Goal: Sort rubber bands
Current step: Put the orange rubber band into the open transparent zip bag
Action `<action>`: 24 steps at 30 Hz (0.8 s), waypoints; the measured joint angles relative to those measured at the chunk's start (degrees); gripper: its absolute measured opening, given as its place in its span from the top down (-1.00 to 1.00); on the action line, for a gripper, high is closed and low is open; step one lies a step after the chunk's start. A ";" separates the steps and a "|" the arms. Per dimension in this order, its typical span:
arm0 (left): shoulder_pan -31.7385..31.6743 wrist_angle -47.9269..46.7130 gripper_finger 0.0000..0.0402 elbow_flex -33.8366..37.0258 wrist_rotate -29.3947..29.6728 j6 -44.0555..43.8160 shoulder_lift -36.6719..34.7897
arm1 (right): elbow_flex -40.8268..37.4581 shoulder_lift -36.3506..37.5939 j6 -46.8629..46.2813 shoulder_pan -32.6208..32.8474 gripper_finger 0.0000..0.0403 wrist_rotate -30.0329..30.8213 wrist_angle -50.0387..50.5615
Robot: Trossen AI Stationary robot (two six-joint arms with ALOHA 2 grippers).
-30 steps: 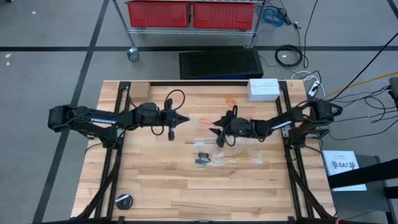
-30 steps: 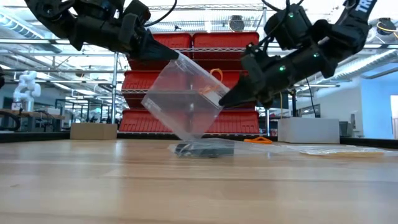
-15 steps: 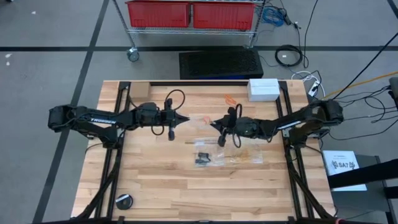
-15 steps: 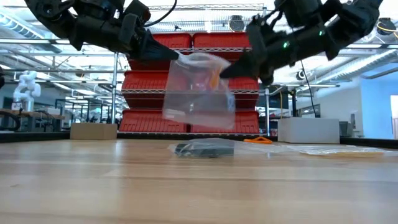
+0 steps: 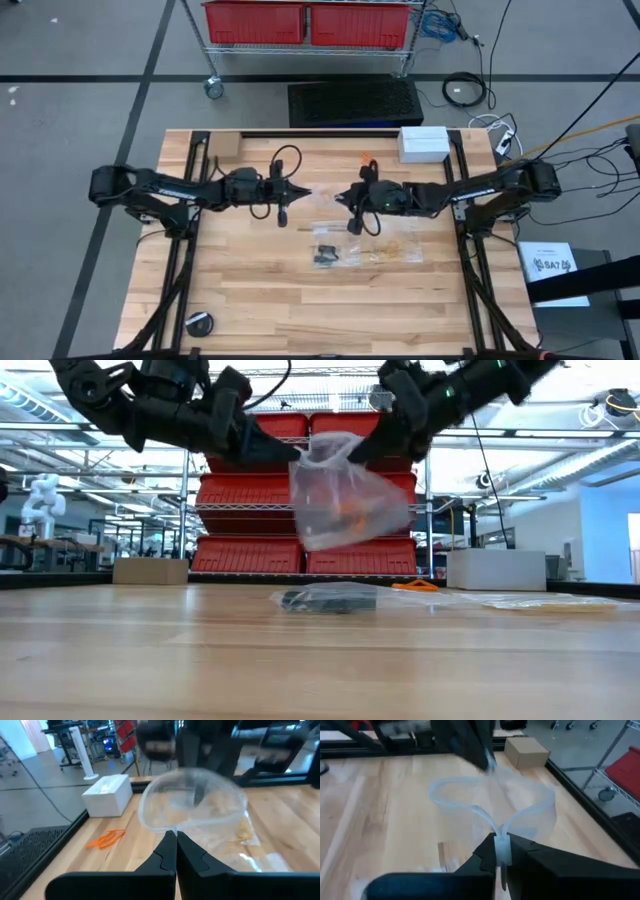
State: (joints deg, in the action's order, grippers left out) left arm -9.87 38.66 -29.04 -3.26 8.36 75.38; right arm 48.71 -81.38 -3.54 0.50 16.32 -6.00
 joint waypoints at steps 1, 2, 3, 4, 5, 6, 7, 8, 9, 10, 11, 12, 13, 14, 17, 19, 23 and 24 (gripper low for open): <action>0.00 -0.08 1.00 0.00 0.69 0.72 0.00 | 1.24 0.07 0.16 0.00 1.00 0.02 2.78; 0.00 -0.29 1.00 0.00 1.44 1.11 -0.30 | 2.22 0.07 0.18 -0.01 1.00 0.16 5.44; 0.00 -0.27 1.00 0.00 1.85 1.18 -0.73 | 2.81 0.04 0.18 -0.01 1.00 0.49 7.94; -0.02 -0.27 1.00 0.00 1.90 1.18 -1.34 | 3.12 0.03 0.19 -0.03 1.00 1.18 9.66; 0.00 -0.02 1.00 0.00 1.90 1.20 -1.76 | 3.24 0.02 0.18 -0.10 1.00 1.65 10.26; -0.01 0.20 1.00 0.00 1.90 1.33 -2.07 | 3.29 0.02 0.18 -0.31 1.00 1.62 10.62; 0.00 0.13 1.00 0.00 1.90 1.38 -2.19 | 3.30 0.02 -0.15 -0.50 1.00 1.54 11.20; -0.01 0.05 1.00 0.00 1.92 1.38 -2.20 | 3.31 0.02 -0.75 -0.63 1.00 1.68 11.70; 0.00 -0.21 1.00 0.00 1.90 1.39 -2.17 | 3.30 -0.04 -1.50 -0.80 0.99 2.07 11.80; 0.00 -0.54 1.00 0.00 1.93 1.38 -2.13 | 3.30 -0.05 -2.41 -0.88 0.97 2.72 11.75; 0.00 -0.72 1.00 0.00 2.09 1.38 -2.03 | 3.30 -0.03 -3.08 -0.91 0.94 3.09 11.71; -0.03 -1.16 1.00 0.00 2.62 1.40 -1.99 | 3.30 -0.03 -3.31 -0.92 0.90 3.24 11.73; -0.13 -2.01 1.00 0.00 3.46 1.40 -1.97 | 3.30 -0.03 -3.36 -0.92 0.84 3.28 11.91; -0.17 -2.75 1.00 0.02 4.13 1.41 -1.93 | 3.30 -0.03 -3.49 -0.92 0.79 3.26 12.27; -0.17 -3.35 1.00 0.02 4.93 1.49 -1.91 | 3.30 -0.03 -4.89 -0.90 0.62 3.17 13.74; -0.17 -3.41 1.00 0.02 4.99 1.51 -1.91 | 3.30 0.09 -6.24 -0.88 0.52 3.08 15.58; -0.17 -3.81 1.00 0.02 5.01 1.76 -1.91 | 3.30 1.02 -9.85 -0.88 0.34 2.84 18.49; -0.17 -4.03 1.00 0.02 5.02 2.11 -1.91 | 3.30 1.37 -9.96 -0.88 0.31 2.84 19.09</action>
State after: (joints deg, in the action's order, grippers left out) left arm -10.04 34.63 -29.02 1.76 10.47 73.47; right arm 52.01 -80.01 -13.50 -0.38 19.16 13.09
